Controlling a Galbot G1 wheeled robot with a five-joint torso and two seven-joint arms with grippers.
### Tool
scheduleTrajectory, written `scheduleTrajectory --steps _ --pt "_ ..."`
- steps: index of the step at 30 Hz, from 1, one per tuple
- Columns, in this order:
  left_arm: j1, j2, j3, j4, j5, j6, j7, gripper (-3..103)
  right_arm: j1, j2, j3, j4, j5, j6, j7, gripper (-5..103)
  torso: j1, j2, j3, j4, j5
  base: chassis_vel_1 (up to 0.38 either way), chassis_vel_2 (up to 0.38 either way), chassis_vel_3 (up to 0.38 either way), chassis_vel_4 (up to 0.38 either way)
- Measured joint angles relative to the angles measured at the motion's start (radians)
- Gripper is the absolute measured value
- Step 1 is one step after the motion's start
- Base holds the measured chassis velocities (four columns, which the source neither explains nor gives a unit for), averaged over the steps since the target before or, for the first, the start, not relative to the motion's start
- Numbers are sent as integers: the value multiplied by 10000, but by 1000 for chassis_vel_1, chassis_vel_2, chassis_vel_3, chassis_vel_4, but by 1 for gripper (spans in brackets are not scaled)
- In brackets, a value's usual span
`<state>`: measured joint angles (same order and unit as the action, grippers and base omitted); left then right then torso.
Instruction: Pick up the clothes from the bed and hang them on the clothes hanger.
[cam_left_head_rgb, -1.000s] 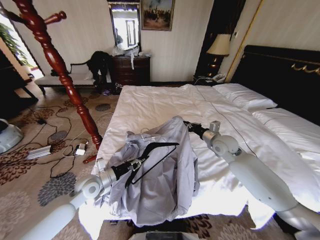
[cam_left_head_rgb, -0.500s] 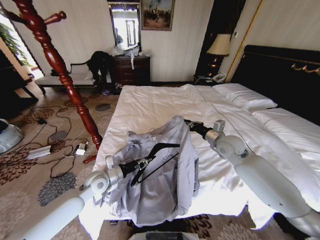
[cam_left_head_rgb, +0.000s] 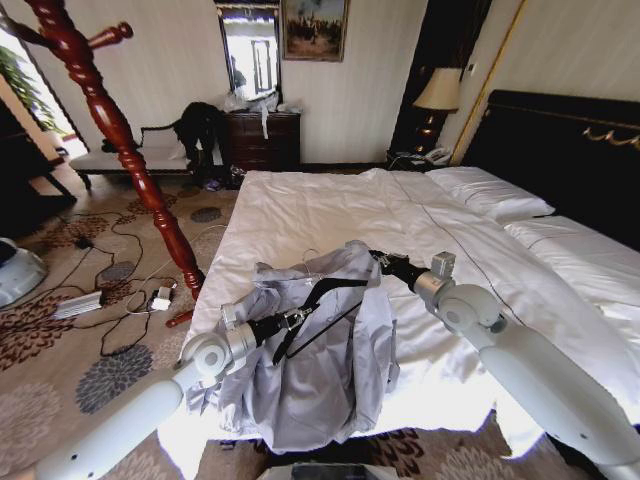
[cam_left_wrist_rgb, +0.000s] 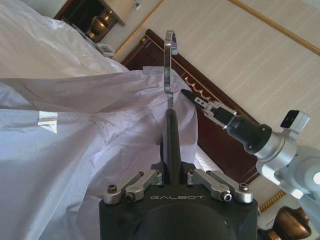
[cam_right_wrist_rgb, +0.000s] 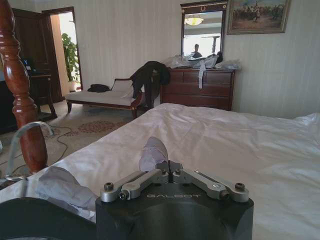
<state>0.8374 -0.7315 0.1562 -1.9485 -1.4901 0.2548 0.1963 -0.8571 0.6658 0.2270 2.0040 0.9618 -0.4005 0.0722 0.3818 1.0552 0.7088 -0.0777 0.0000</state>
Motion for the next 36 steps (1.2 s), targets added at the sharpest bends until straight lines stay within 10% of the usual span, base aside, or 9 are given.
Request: scheduleTrajectory --steps 36 --pt "-2120 -2108 909 1993 -41 -115 -610 15 -2251 812 758 2180 -263 -321 218 0 0 0 0 -3 -2 0 0 0 0"
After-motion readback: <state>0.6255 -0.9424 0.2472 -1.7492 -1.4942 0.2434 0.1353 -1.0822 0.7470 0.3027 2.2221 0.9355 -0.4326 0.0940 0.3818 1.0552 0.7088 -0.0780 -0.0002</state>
